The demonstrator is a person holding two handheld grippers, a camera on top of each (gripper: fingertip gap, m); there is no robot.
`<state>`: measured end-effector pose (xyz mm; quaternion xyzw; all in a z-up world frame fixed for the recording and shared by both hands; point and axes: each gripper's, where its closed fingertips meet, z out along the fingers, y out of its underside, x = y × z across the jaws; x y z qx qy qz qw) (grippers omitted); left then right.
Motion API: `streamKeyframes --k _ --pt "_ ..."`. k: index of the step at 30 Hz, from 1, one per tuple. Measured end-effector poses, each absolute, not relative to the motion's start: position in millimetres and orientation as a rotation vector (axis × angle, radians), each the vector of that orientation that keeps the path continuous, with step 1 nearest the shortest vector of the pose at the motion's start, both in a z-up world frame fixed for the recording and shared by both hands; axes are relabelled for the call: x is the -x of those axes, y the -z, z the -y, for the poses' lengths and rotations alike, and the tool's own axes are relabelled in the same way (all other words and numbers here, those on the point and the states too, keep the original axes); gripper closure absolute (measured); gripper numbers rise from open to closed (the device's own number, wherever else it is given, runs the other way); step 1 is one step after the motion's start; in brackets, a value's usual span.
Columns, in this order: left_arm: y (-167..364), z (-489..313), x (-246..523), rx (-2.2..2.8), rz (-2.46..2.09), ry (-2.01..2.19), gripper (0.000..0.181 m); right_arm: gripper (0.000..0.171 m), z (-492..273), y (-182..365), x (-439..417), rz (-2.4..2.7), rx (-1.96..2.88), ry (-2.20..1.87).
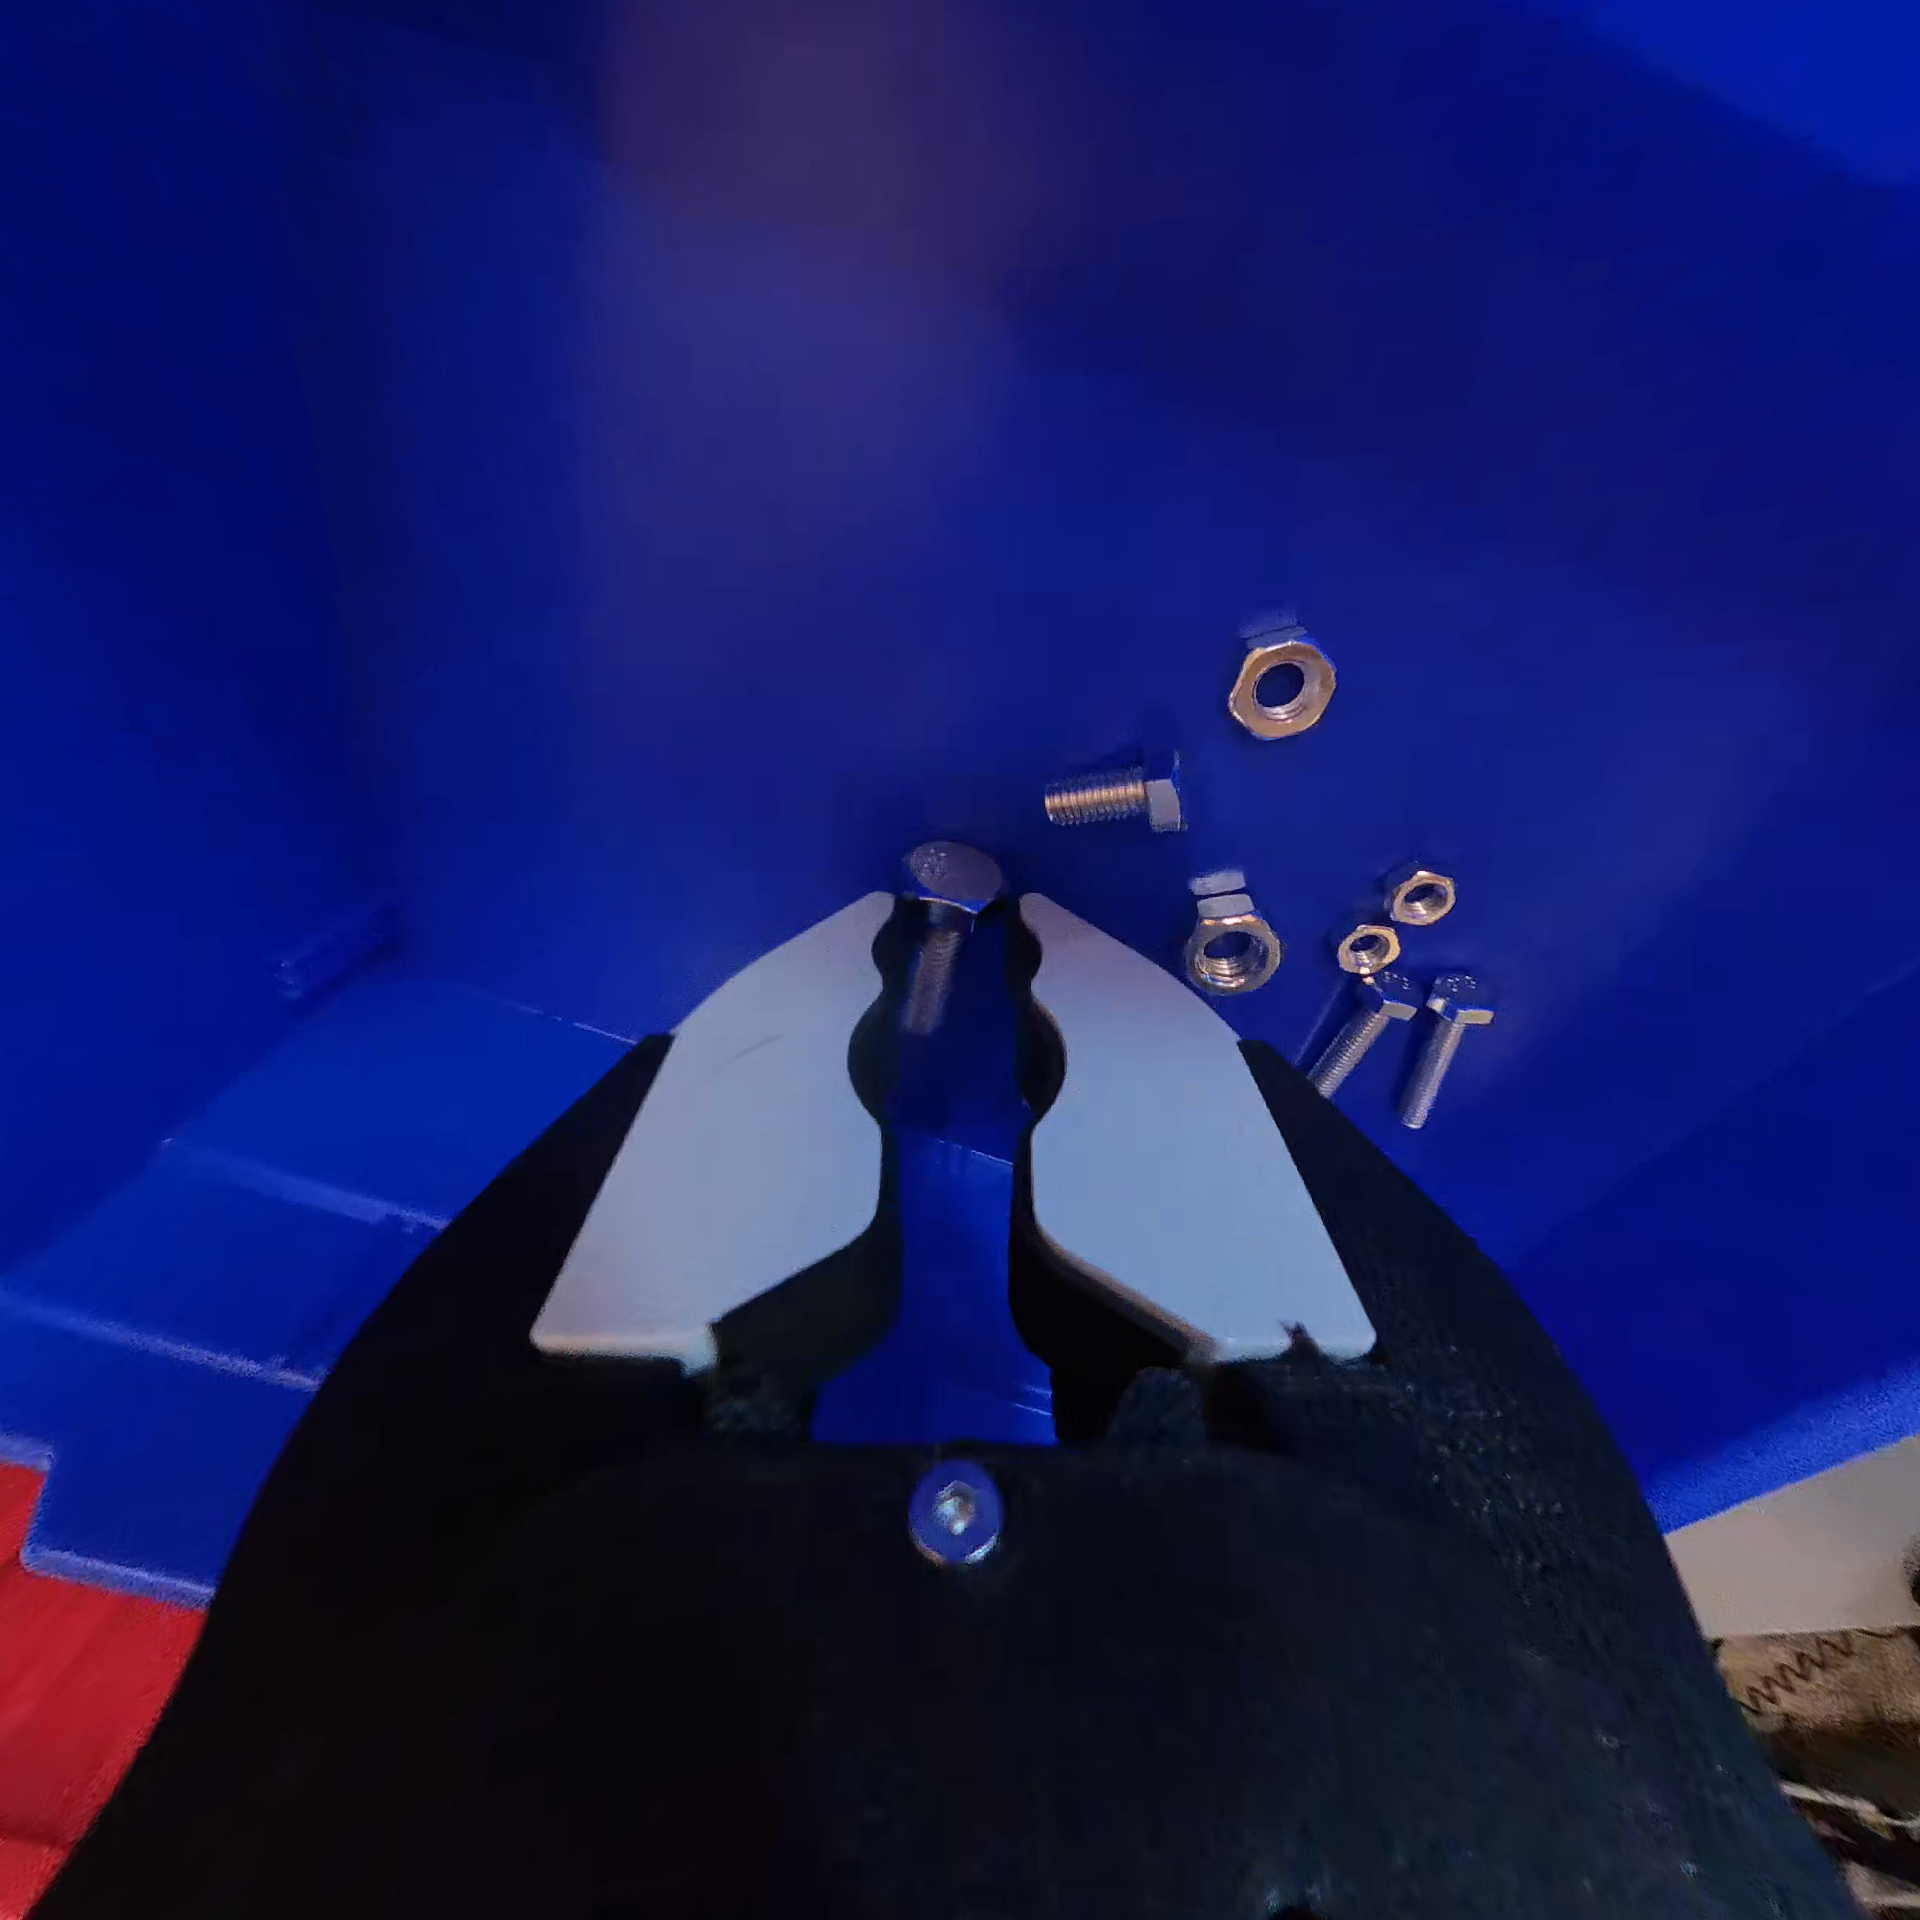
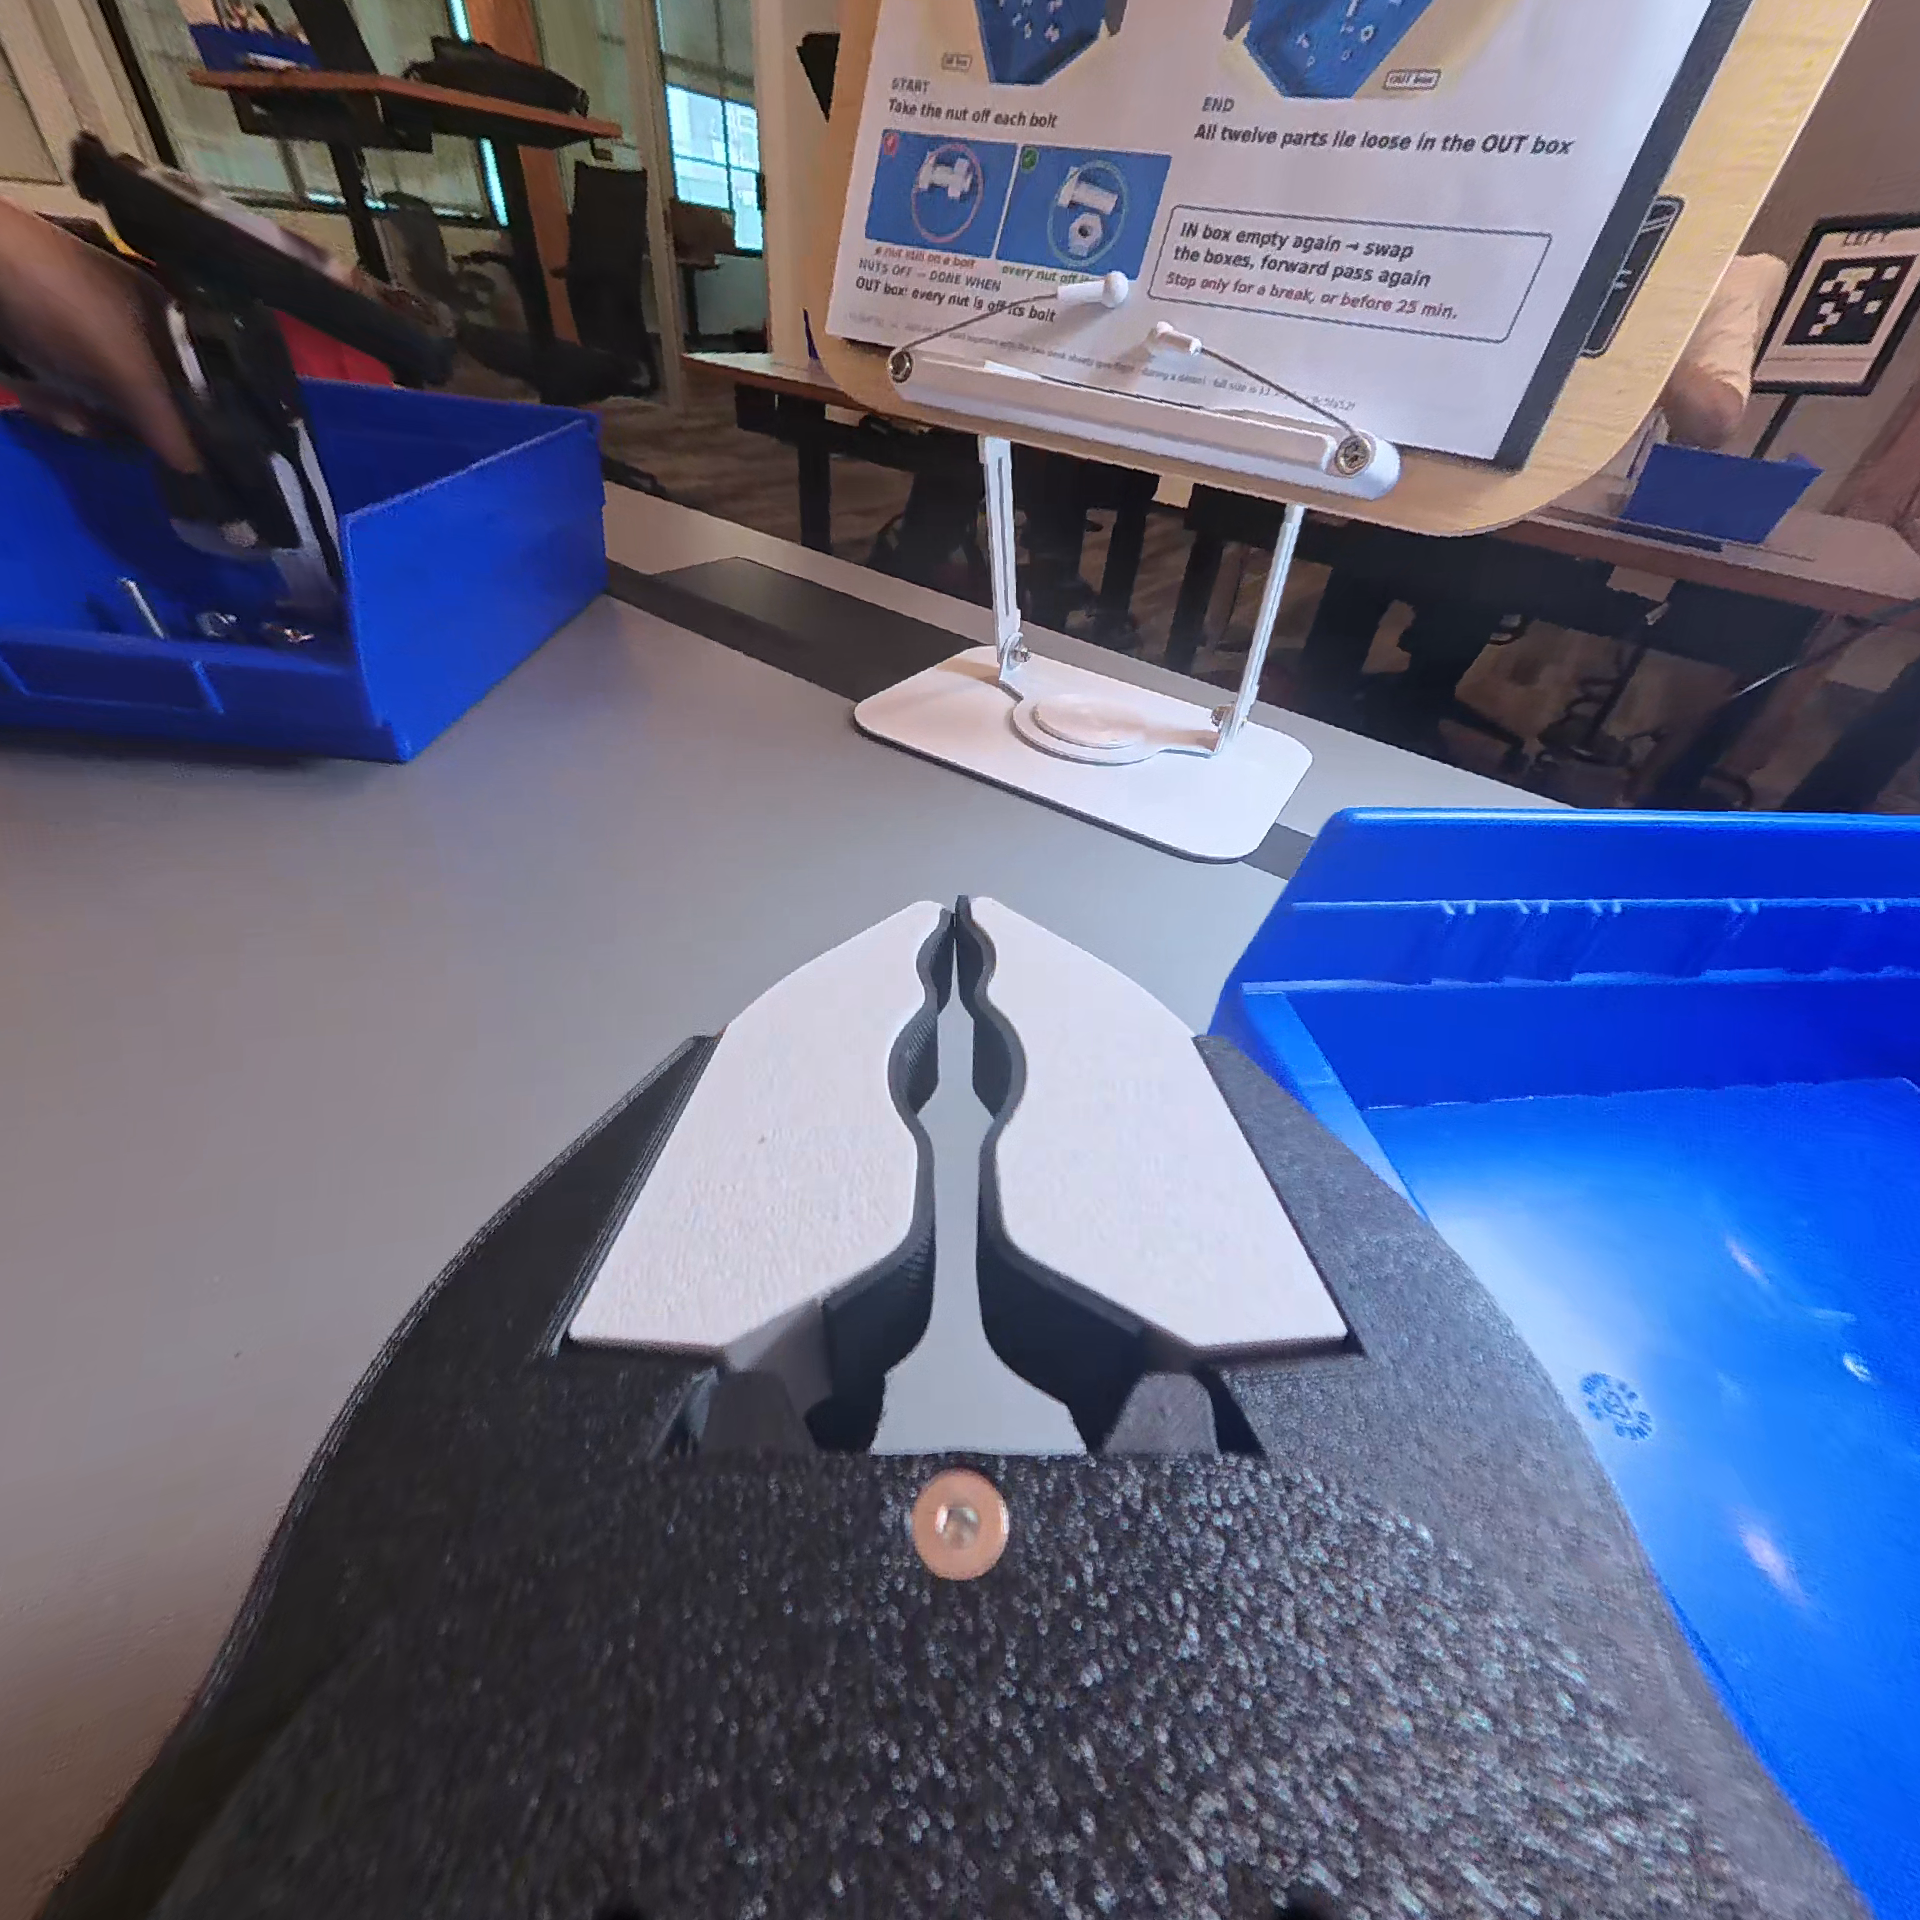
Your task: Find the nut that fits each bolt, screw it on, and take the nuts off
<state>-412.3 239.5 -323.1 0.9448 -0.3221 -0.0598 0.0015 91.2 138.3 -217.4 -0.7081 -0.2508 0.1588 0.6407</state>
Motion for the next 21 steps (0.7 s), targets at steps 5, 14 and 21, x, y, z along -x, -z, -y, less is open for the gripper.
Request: streamKeyframes --k 5,14,21 --pt "283 -244 381 -3.128 1.223 0.182 0.164 0.171 -134 216 -86 0.610 1.596 -0.366" --pt "180 -142 165 -3.159 2.595 0.328 0.165 0.152 -77 192 7 0.825 1.560 -0.764" --pt "187 -82 67 -2.949 3.148 0.655 0.165 0.136 -61 169 44 0.730 1.610 -0.946"
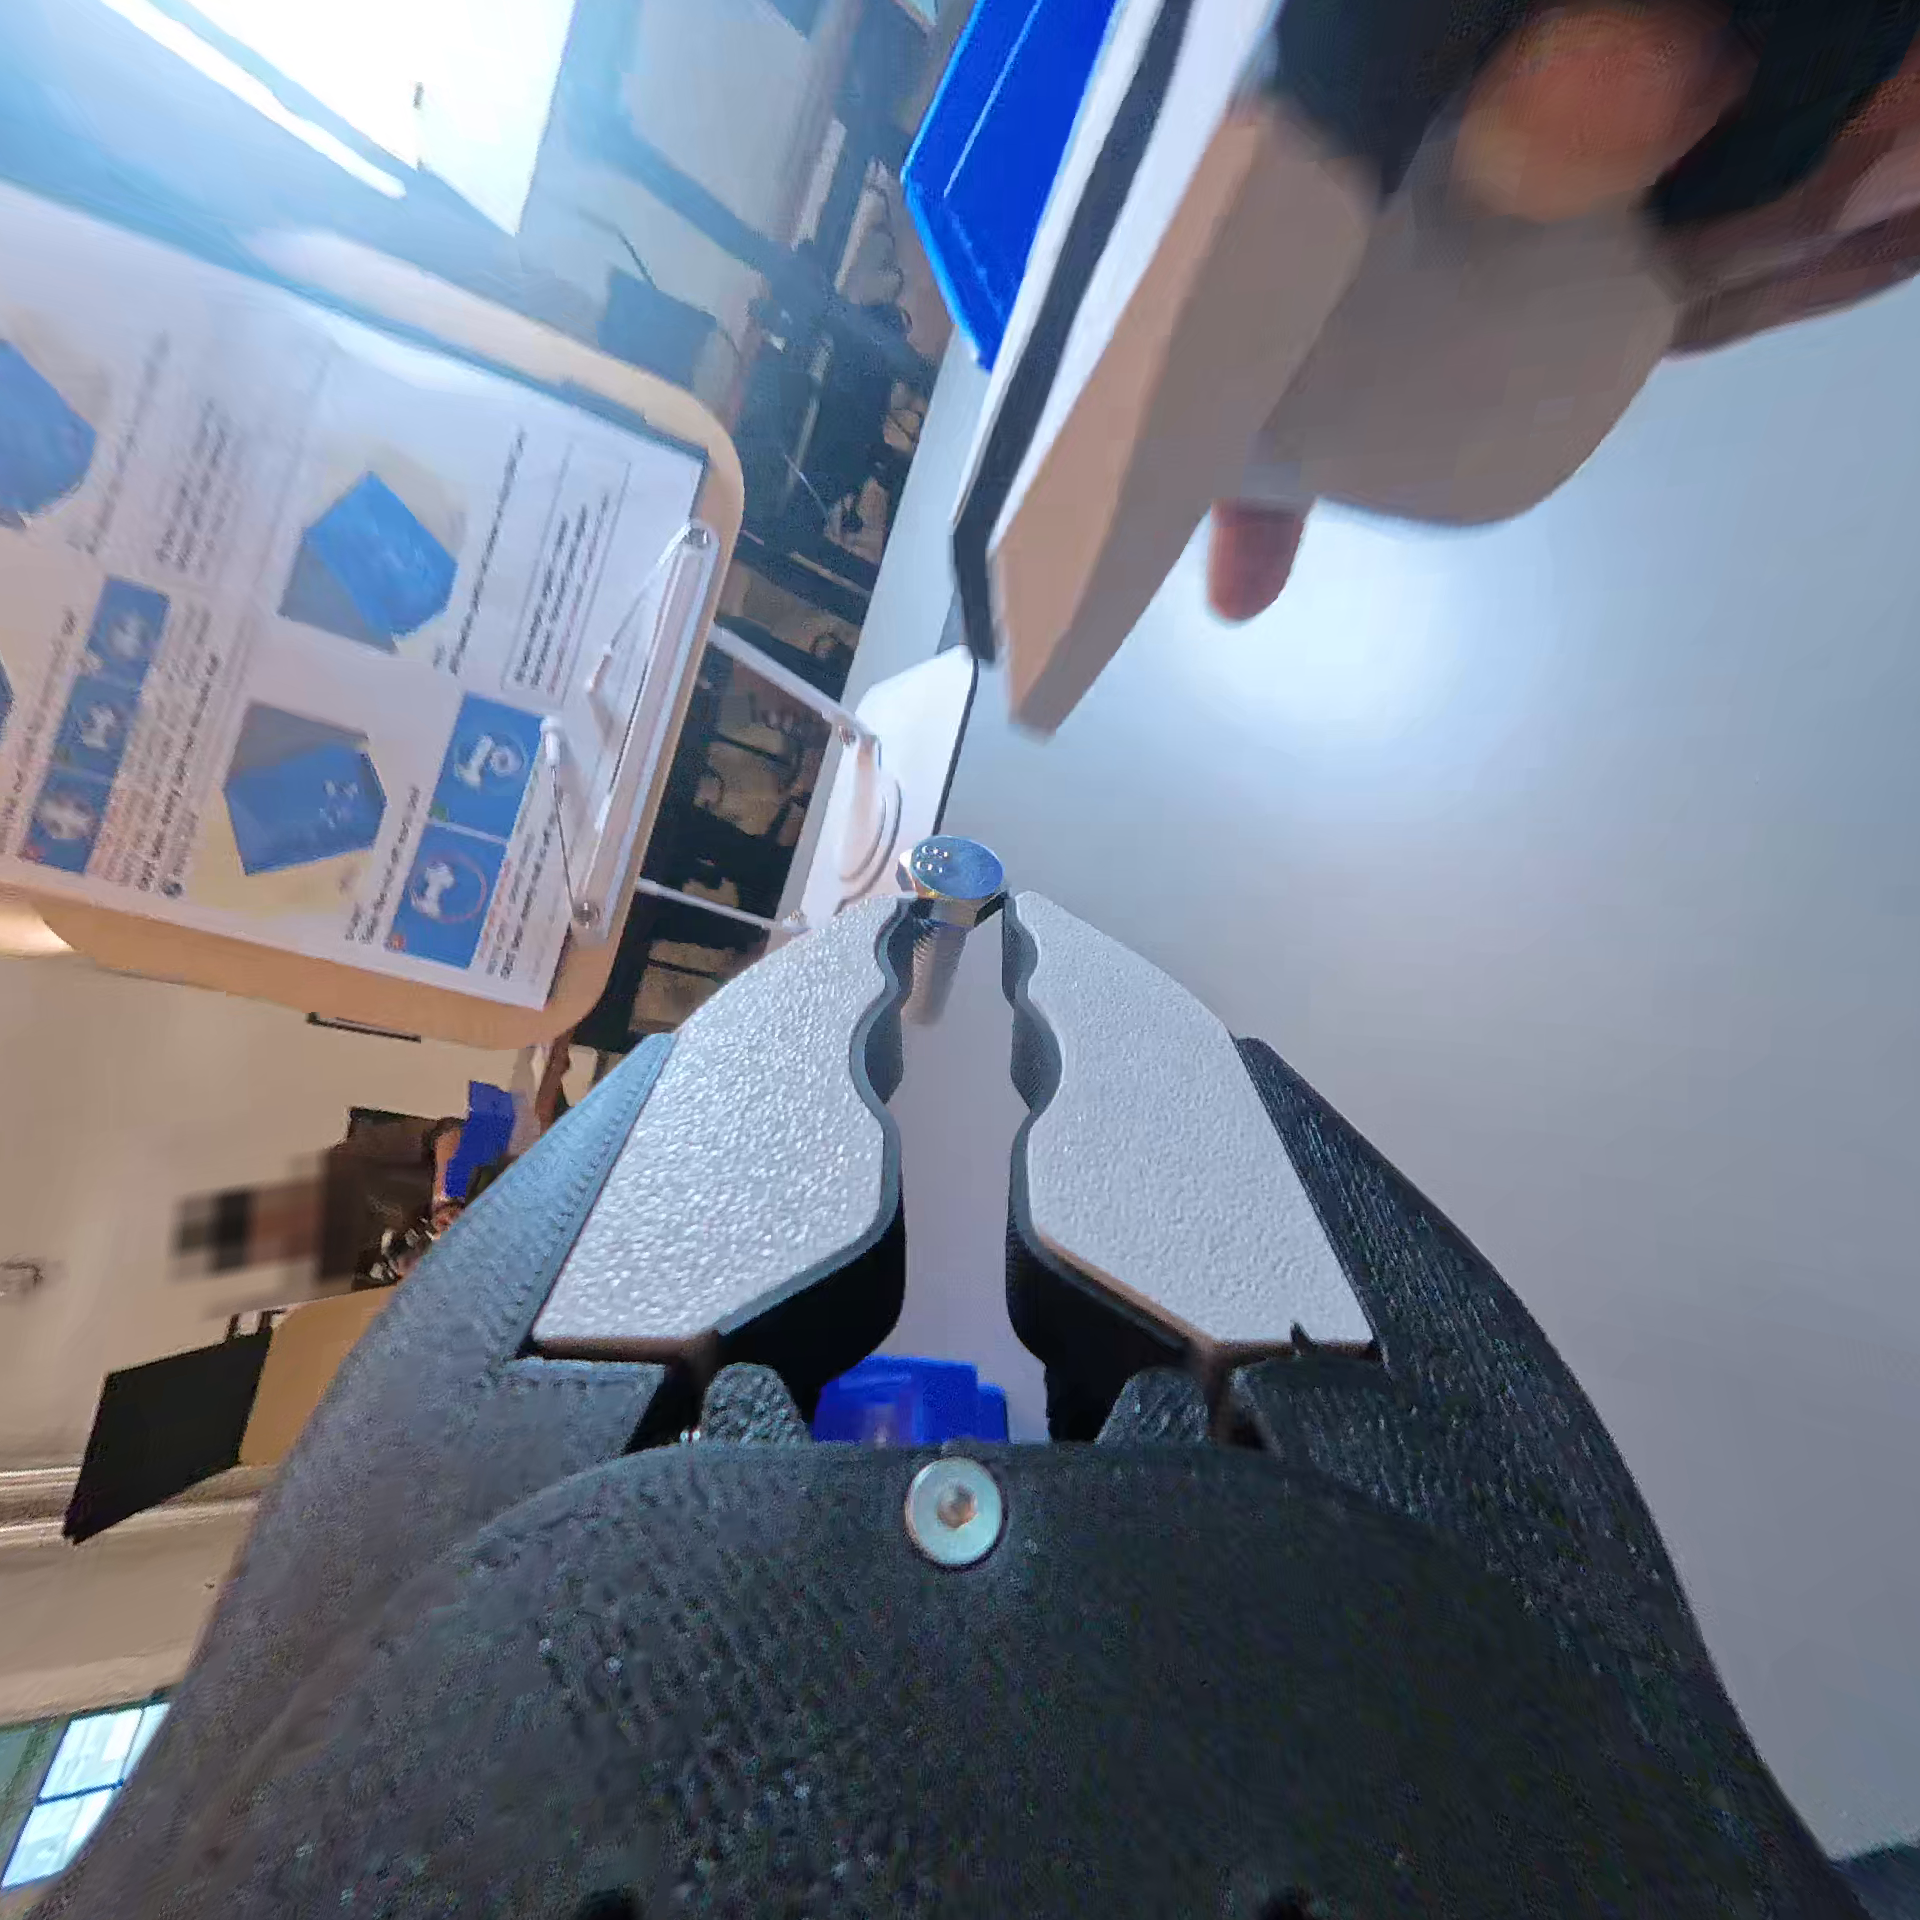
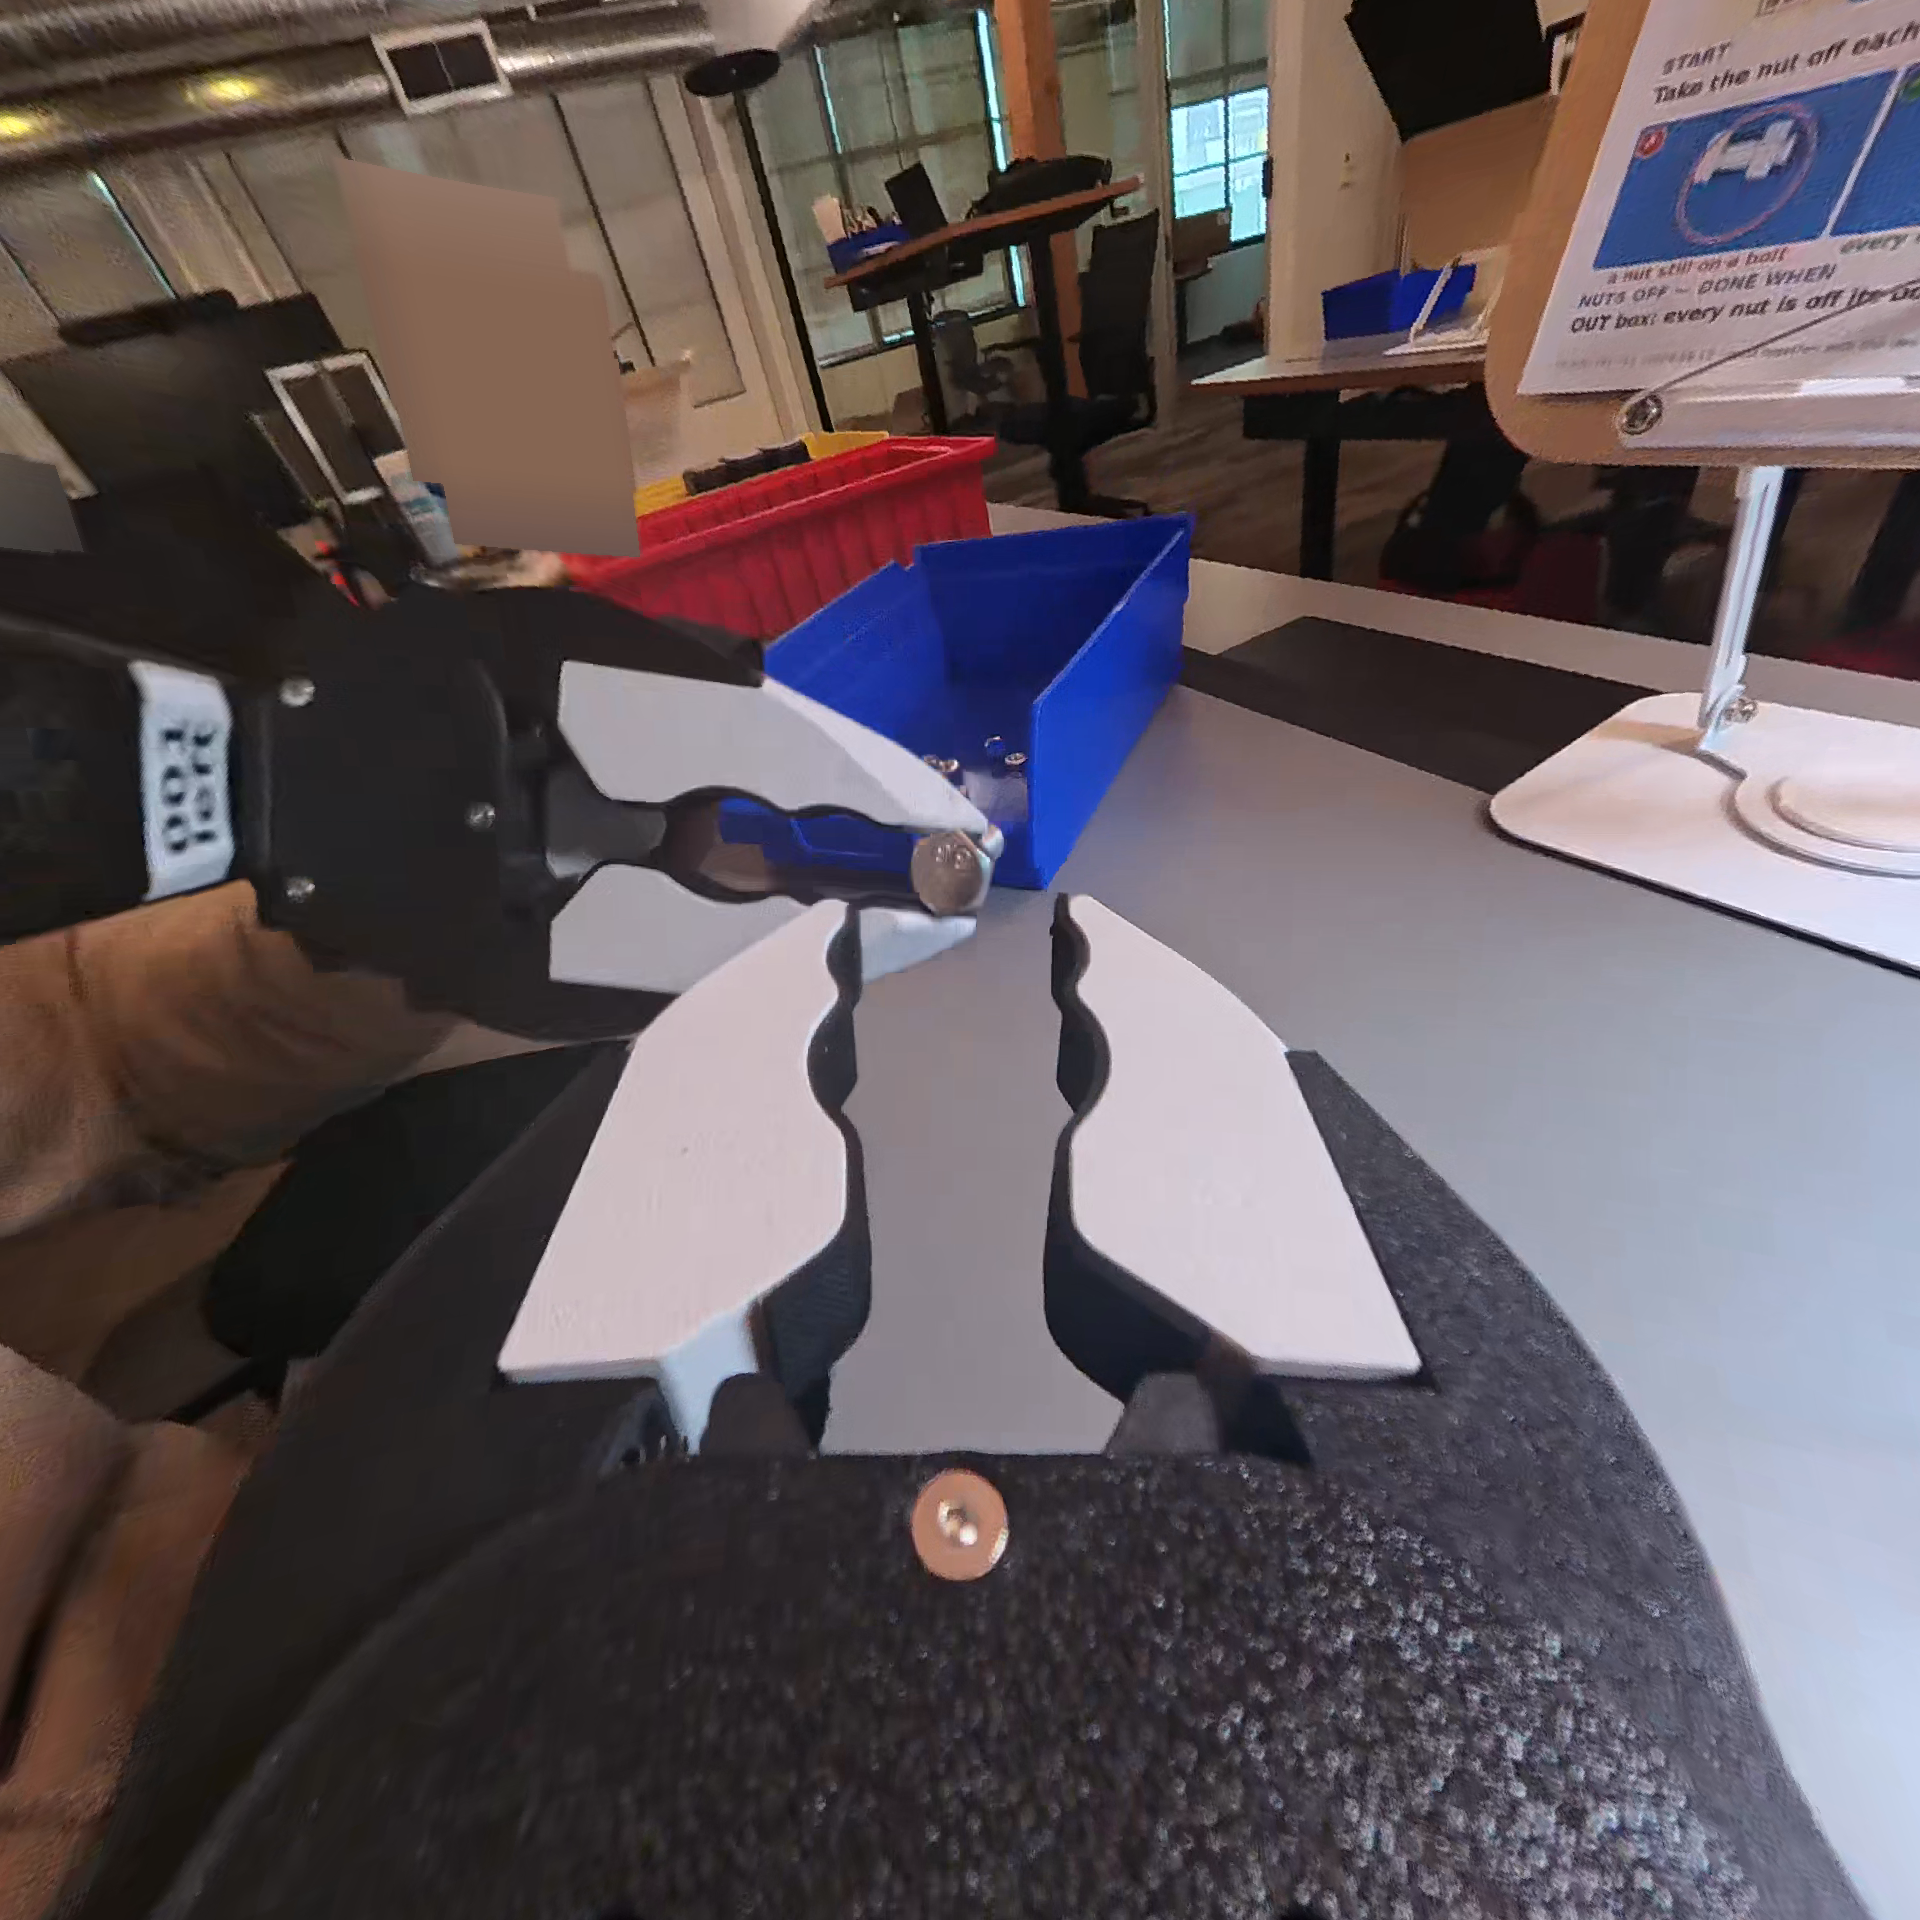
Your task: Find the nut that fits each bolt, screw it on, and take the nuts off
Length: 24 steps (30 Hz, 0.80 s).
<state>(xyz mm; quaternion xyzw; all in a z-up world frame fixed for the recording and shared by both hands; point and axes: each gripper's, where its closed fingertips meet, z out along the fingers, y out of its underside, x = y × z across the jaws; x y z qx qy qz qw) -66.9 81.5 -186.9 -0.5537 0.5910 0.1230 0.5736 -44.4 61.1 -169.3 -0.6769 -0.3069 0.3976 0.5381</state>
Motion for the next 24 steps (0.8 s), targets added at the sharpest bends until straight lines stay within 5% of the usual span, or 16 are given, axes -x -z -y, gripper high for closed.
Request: streamKeyframes --k 12,19,24 --pt "201 -65 49 1.169 -1.404 -0.288 0.168 0.152 -60 193 56 0.868 1.598 -0.809" --pt "193 -40 47 1.373 -1.210 0.811 0.144 0.152 -28 153 43 0.802 1.337 -1.481" --pt "166 -16 43 1.338 -1.043 1.395 0.154 0.152 -15 150 46 0.785 1.261 -1.654"
